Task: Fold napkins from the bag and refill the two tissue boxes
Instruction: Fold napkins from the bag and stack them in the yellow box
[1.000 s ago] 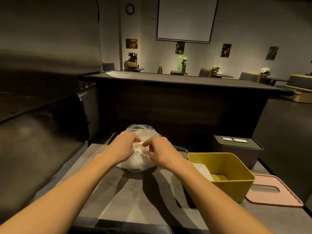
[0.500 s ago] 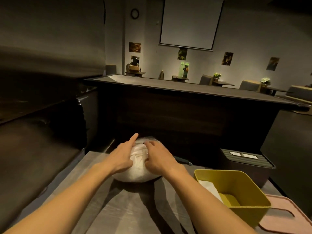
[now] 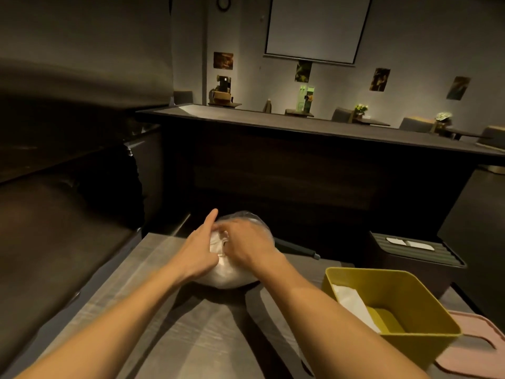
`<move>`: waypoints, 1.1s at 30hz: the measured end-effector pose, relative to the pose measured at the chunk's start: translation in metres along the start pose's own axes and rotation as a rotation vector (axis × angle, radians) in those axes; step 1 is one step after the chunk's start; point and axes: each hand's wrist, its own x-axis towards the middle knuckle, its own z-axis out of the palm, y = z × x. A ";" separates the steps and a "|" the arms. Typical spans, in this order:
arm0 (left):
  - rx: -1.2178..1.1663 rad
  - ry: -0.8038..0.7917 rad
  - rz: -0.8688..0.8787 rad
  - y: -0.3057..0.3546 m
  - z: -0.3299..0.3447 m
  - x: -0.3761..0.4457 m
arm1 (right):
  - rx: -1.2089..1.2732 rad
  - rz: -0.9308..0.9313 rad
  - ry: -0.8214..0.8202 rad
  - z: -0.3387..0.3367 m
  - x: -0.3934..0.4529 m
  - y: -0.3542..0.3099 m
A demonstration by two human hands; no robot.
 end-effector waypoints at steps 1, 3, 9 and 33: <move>-0.018 0.005 -0.005 -0.001 0.001 -0.002 | -0.058 0.005 0.039 0.003 -0.001 0.001; -0.058 0.013 -0.013 -0.002 0.003 -0.007 | -0.156 0.034 0.089 0.009 -0.007 0.000; -0.085 0.098 0.024 -0.006 0.003 -0.014 | -0.244 0.041 0.202 0.009 -0.016 0.005; -0.057 0.239 0.089 0.009 0.000 -0.022 | -0.025 -0.043 0.077 -0.032 -0.043 0.011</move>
